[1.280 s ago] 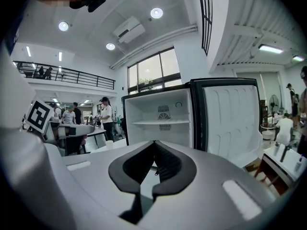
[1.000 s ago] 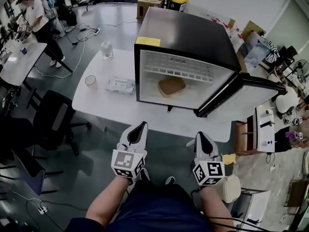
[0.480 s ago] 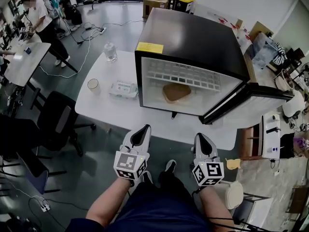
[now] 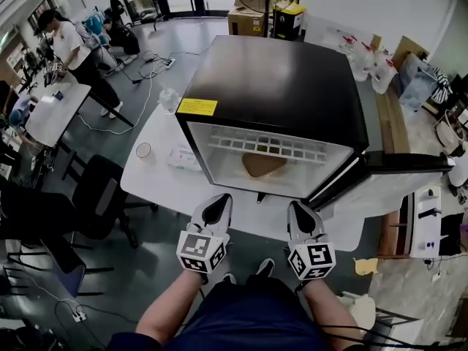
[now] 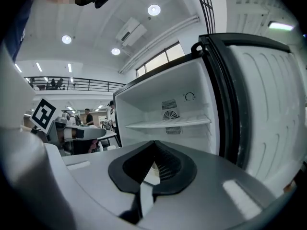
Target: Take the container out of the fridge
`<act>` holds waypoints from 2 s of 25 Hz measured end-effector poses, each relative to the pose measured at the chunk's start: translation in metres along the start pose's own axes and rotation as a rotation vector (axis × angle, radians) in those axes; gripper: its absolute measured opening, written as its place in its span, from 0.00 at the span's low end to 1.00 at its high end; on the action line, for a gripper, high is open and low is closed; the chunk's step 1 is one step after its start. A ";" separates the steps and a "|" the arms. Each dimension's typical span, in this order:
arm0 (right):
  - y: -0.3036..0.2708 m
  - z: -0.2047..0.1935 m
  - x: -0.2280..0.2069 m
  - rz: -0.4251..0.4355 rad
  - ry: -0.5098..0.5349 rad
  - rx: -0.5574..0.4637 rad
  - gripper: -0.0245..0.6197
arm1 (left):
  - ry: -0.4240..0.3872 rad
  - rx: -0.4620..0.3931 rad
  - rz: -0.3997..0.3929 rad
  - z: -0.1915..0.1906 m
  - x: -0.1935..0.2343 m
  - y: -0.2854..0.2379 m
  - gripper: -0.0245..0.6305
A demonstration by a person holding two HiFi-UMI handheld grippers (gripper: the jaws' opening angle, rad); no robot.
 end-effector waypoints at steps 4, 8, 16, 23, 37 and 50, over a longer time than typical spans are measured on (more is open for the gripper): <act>-0.015 0.004 -0.012 0.059 -0.017 -0.001 0.05 | 0.030 0.046 -0.005 -0.003 -0.007 -0.025 0.04; -0.026 -0.001 -0.018 0.122 -0.022 0.017 0.05 | 0.068 0.095 0.017 -0.013 -0.004 -0.046 0.04; -0.035 -0.015 -0.020 0.154 -0.022 0.056 0.05 | 0.181 0.192 0.050 -0.046 0.031 -0.081 0.04; -0.034 -0.026 -0.029 0.066 -0.035 0.088 0.05 | 0.250 0.276 0.026 -0.074 0.055 -0.114 0.04; -0.016 -0.072 -0.027 -0.054 -0.081 0.198 0.05 | 0.641 0.276 0.001 -0.130 0.092 -0.161 0.06; 0.019 -0.094 -0.044 -0.178 -0.136 0.242 0.05 | 1.045 0.085 0.124 -0.161 0.124 -0.170 0.15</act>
Point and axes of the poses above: the fingertips, and each gripper's own axes: y backward along the fingers, x to its left, z out of its top, the point moved 5 cm from there along y, backward along the fingers, and after that the axes turned 12 degrees about -z, right-handed, at the moved point
